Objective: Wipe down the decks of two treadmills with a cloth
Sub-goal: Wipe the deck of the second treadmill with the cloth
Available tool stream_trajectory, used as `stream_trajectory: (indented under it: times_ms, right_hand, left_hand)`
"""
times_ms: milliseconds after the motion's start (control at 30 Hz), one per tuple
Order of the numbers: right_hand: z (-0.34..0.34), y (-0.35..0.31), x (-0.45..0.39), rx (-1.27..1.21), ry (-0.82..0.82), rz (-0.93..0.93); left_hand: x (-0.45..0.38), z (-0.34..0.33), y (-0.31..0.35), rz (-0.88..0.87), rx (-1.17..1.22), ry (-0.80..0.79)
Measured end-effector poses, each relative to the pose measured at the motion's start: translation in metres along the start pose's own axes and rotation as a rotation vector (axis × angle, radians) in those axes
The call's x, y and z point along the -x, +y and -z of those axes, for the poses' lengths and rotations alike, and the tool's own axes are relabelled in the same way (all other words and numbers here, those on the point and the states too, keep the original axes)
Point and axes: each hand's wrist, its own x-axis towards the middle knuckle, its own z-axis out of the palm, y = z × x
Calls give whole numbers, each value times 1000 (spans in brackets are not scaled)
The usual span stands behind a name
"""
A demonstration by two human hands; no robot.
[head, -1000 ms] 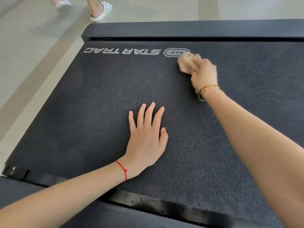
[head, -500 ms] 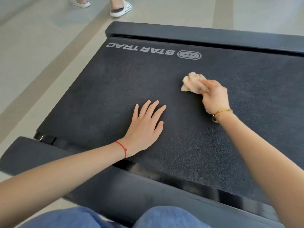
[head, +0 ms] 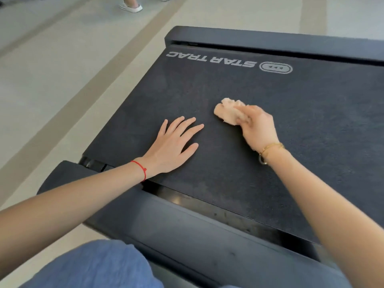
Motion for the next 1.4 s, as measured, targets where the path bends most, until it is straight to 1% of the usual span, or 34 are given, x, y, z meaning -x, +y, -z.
stream_trajectory:
  times_ms: [100,167,200,267,367,433,500,600,733,833,900,1000,1033,1100,1167,1300,1400]
  right_hand:
    - [-3,4,-36,93,93,-152]
    - [-14,-6,-50,87,166,-239]
    - [-21,-13,-53,75,177,-256]
    - [-32,-27,-51,51,141,-235]
    - [-42,-44,-32,37,35,-144]
    - [-47,-55,-12,16,7,-81]
    - [-51,-67,8,-25,3,-42]
    - [-53,-79,32,-60,1,-32]
    - [-54,-81,59,-37,19,-21]
    - [-45,-76,72,-6,39,-48]
    - [-36,-67,75,37,116,-95]
    - [-23,-57,78,72,250,-296]
    - [-22,-58,80,75,280,-346]
    - [-28,-70,85,68,315,-390]
    - [-41,-90,95,36,301,-338]
    - [-59,-119,121,-36,159,-146]
    - [-56,-123,135,-32,58,-123]
  left_hand:
    - [-5,2,-22,-22,7,2]
    - [-8,3,-35,-42,16,1]
    - [-10,3,-41,-54,18,2]
    - [-14,4,-54,-67,28,8]
    - [-16,3,-68,-77,65,31]
    - [-17,2,-73,-92,83,36]
    - [-18,1,-74,-93,91,38]
    - [-18,-1,-75,-88,101,39]
    - [-18,-3,-77,-95,93,66]
    - [-16,-4,-77,-94,90,74]
    - [-15,-3,-76,-93,88,76]
    - [-13,-2,-71,-79,94,74]
    - [-13,-2,-70,-74,91,76]
    - [-13,-1,-69,-73,85,85]
    - [-13,-2,-70,-77,75,92]
    - [-12,-2,-72,-94,77,94]
    - [-11,-1,-73,-101,76,81]
